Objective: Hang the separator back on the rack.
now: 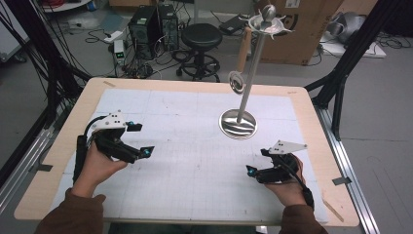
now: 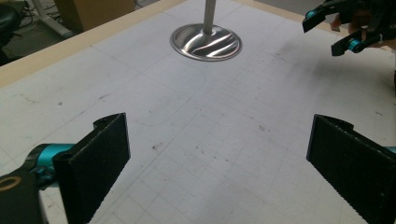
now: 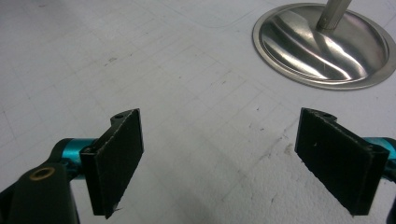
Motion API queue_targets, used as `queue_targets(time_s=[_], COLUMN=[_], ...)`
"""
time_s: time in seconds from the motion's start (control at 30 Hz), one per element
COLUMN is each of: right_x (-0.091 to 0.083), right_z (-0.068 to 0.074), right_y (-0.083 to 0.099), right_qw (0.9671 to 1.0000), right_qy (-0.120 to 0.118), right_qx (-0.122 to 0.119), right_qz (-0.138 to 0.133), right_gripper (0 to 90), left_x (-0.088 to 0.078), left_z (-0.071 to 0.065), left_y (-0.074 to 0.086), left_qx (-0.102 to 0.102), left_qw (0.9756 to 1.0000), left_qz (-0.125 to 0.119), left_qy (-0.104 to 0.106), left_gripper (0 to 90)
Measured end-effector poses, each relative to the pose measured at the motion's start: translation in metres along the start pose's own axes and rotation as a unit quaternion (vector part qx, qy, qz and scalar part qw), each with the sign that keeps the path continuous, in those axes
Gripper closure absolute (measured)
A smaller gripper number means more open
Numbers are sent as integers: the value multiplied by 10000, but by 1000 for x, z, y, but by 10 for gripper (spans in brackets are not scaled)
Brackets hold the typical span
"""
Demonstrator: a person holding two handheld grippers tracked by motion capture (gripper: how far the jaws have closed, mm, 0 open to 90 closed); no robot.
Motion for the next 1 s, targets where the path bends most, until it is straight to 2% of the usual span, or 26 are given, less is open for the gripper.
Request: queue_targets(time_s=[0.33,0.43,0.67,1.0], right_x=[0,0,0,0], right_z=[0,-1,-1,-1], right_y=[1,1,1,1], right_qw=[10000,10000,10000,10000], right_qy=[-4,-13,1,16], right_qx=[5,23,8,-29], right_qz=[4,8,-20,23], right_gripper=[142,143,143,143], left_x=[-7,-8,-6,-10], left_z=[3,5,7,6], left_y=[15,19,25,28], left_qx=[-142,-202,-165,-118], left_qw=[9999,9998,9998,9999], left_qz=[-46,-48,4,-87], left_qy=[10,-35,-57,-29], left_gripper=[55,27,16,16])
Point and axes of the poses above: each handheld gripper's, and its own axes: x roughly forward along the jaws, y roughly out of its underside, z roughly to its left, the point moved 5 cm from there along x, roughly forward along the jaws, and after that the axes turned 13 degrees about -x, right-handed, at the moved point
